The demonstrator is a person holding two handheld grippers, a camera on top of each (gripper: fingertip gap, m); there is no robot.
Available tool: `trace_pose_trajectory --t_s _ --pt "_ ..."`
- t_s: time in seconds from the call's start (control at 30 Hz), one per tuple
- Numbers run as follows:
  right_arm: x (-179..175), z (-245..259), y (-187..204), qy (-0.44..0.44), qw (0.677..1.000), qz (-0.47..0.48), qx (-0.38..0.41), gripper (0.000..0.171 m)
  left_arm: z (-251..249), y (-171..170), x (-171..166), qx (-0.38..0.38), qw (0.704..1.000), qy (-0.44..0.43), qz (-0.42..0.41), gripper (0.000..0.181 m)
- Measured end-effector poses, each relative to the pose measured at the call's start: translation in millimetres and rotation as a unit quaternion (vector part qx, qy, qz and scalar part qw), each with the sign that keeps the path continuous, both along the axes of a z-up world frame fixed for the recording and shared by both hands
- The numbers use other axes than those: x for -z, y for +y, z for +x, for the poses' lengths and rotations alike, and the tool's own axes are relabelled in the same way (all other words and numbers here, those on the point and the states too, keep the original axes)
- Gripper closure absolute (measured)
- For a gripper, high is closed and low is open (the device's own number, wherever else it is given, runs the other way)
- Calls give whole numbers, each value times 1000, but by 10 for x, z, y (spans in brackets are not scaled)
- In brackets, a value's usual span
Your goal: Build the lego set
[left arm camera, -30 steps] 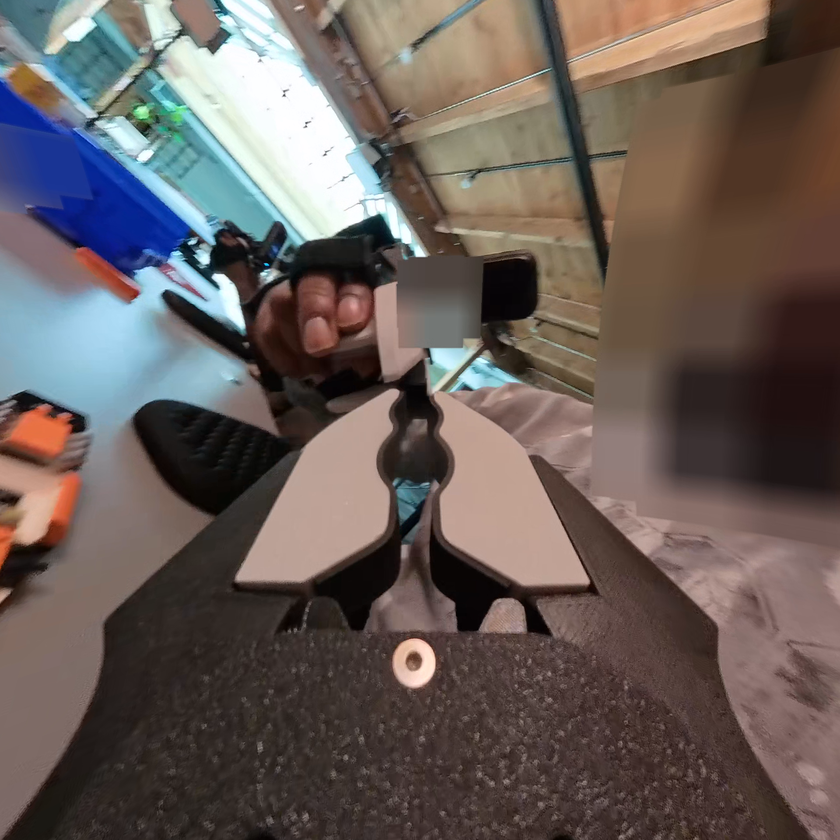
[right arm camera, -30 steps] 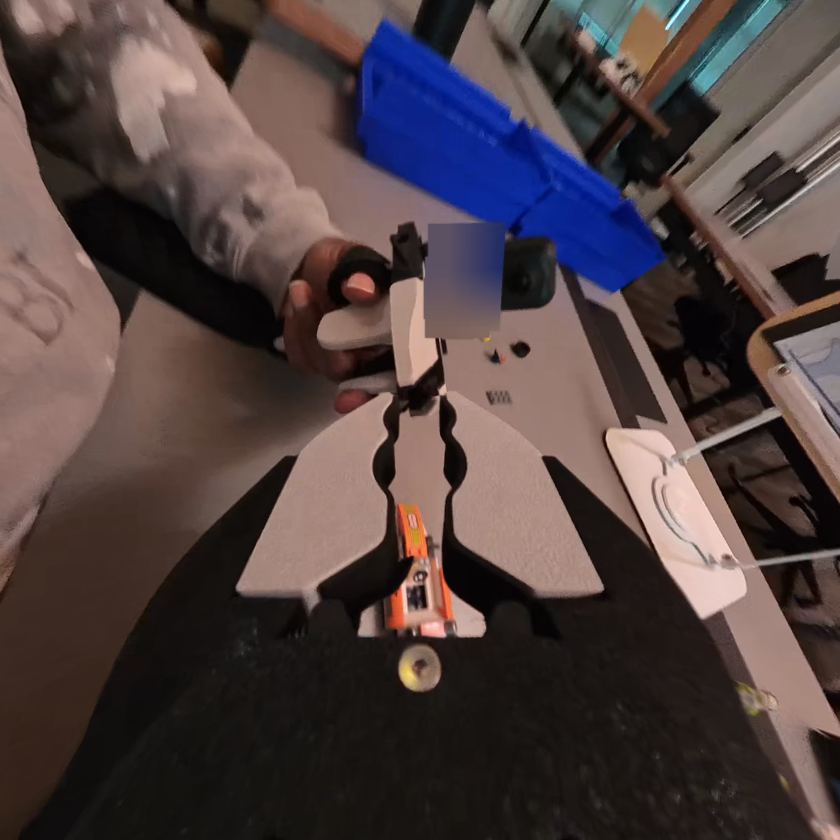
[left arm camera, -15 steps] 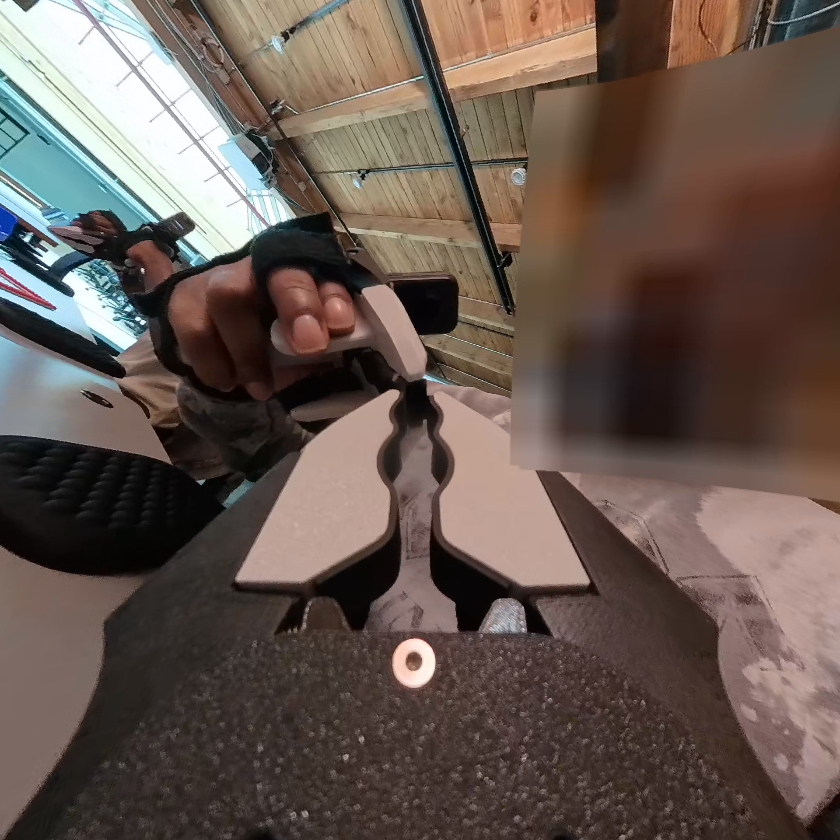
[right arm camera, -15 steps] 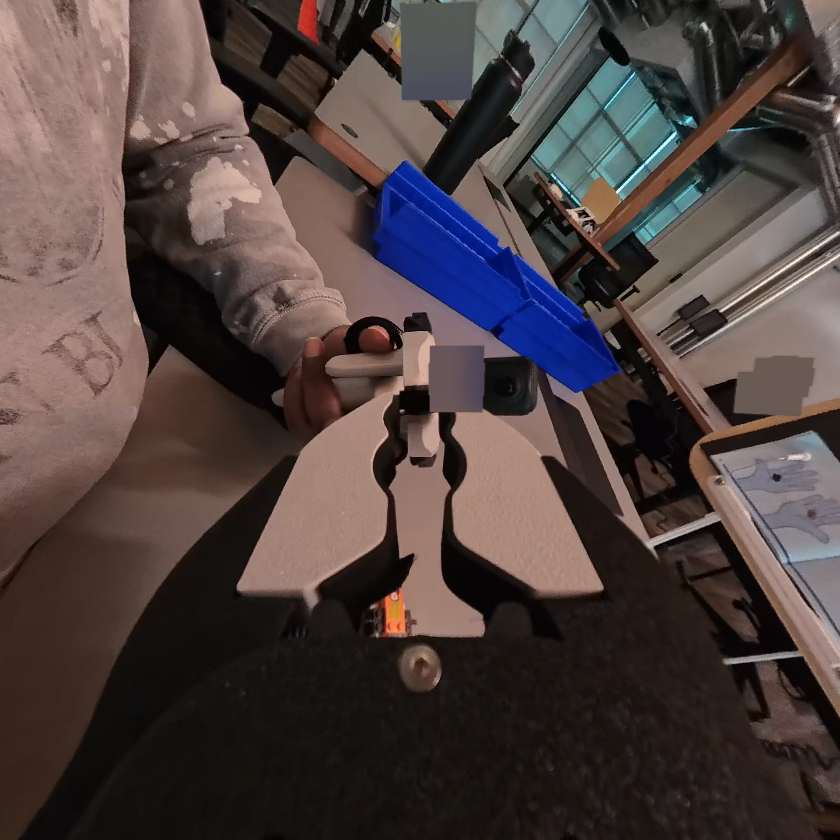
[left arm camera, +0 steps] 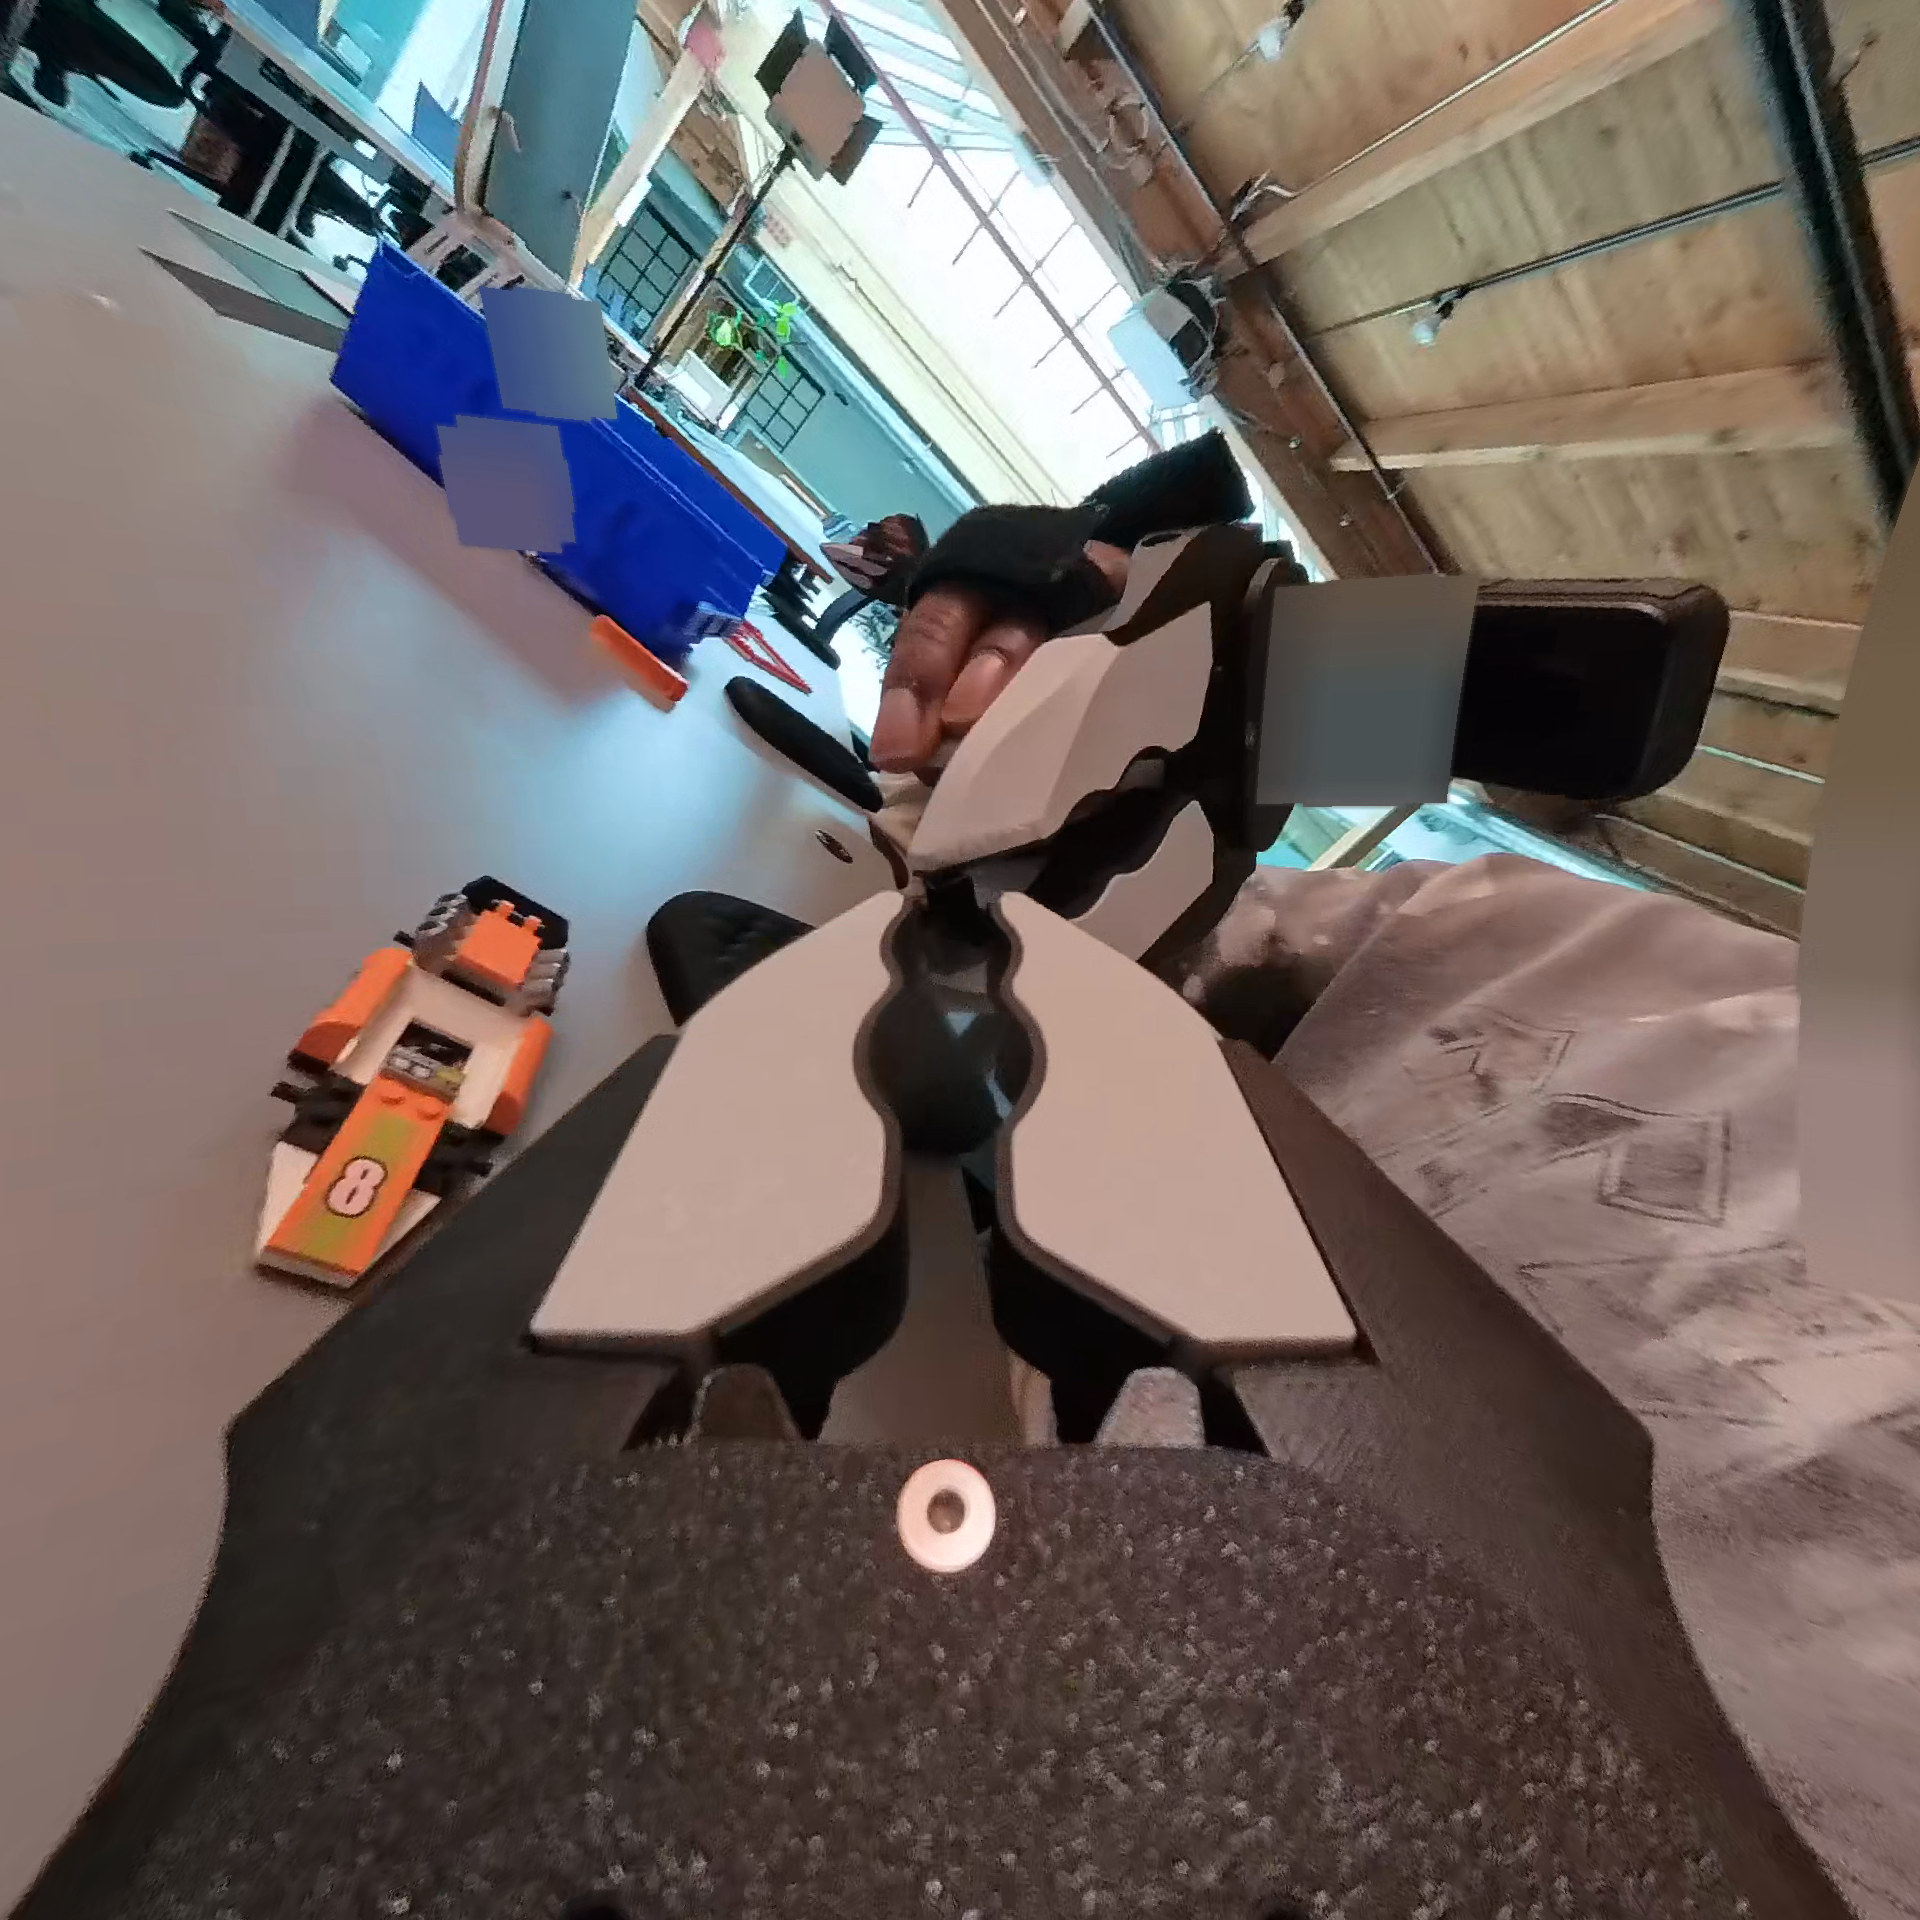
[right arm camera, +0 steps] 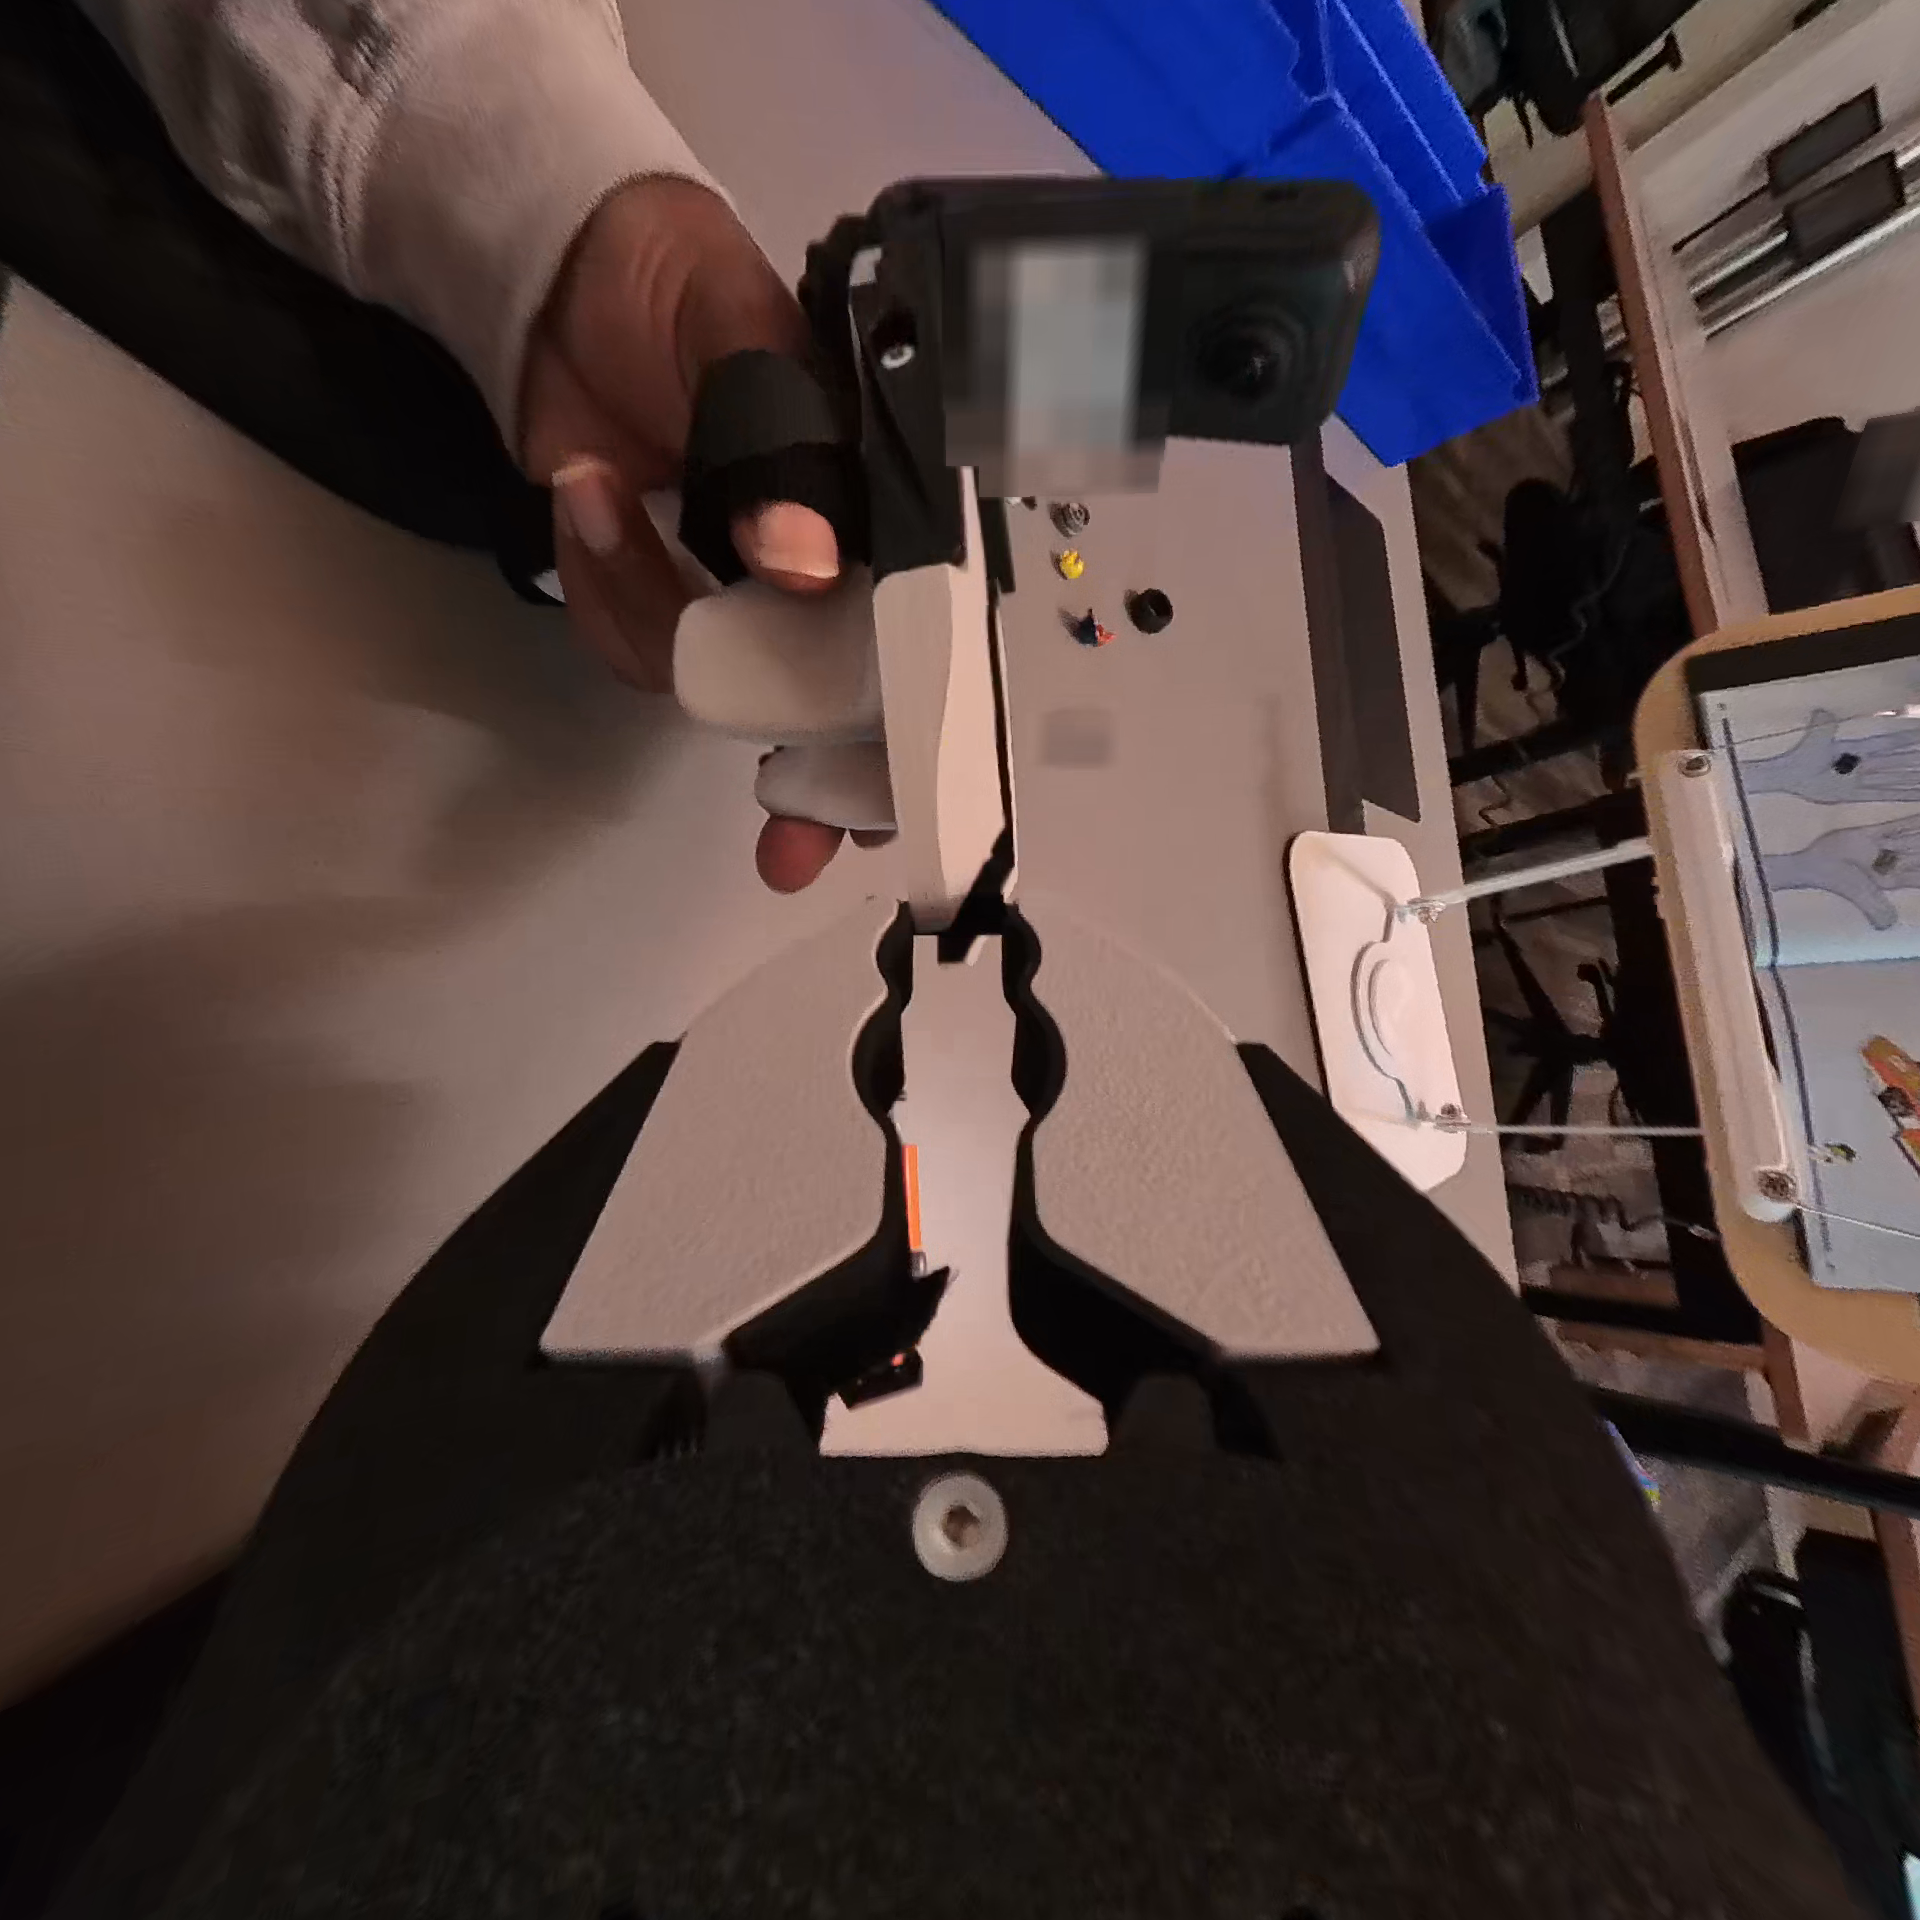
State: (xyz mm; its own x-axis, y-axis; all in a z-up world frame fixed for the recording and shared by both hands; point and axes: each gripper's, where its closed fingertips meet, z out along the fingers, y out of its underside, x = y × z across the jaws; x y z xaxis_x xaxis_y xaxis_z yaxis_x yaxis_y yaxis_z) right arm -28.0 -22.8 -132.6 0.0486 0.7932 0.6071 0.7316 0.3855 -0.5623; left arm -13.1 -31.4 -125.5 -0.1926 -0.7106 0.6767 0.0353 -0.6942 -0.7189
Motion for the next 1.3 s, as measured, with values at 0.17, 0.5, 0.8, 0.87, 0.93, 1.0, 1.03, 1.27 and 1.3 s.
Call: trace_pose_trajectory --t_s 0.17,0.5,0.8,0.87,0.93,1.0,1.03,1.27,1.3 --pt "-11 -7 5 8 1000 2 -5 155 -23 12 -2 3 1000 0 -3 175" --pt "-268 -102 -199 141 987 -26 -70 155 -118 -170 -237 115 983 -113 -90 176" --pt "-300 -137 -235 151 985 -23 -80 155 -118 -198 -261 137 976 -133 -108 176" --pt "-283 -125 -198 152 985 -32 -69 155 -104 -155 -239 126 977 -130 -115 176" --pt "-262 -104 -147 151 987 -31 -54 155 -95 -89 -204 108 979 -123 -121 175" --pt "-249 -82 -108 151 987 -21 -42 155 -98 -25 -166 87 983 -110 -118 173" --pt "-240 -68 -83 150 988 -11 -34 155 -100 -5 -151 77 985 -103 -114 173" --pt "-203 -40 31 126 986 108 16 155 -28 37 -96 37 991 -73 -105 170" --pt "-212 -37 42 125 983 130 23 155 -30 47 -97 33 991 -72 -104 170"
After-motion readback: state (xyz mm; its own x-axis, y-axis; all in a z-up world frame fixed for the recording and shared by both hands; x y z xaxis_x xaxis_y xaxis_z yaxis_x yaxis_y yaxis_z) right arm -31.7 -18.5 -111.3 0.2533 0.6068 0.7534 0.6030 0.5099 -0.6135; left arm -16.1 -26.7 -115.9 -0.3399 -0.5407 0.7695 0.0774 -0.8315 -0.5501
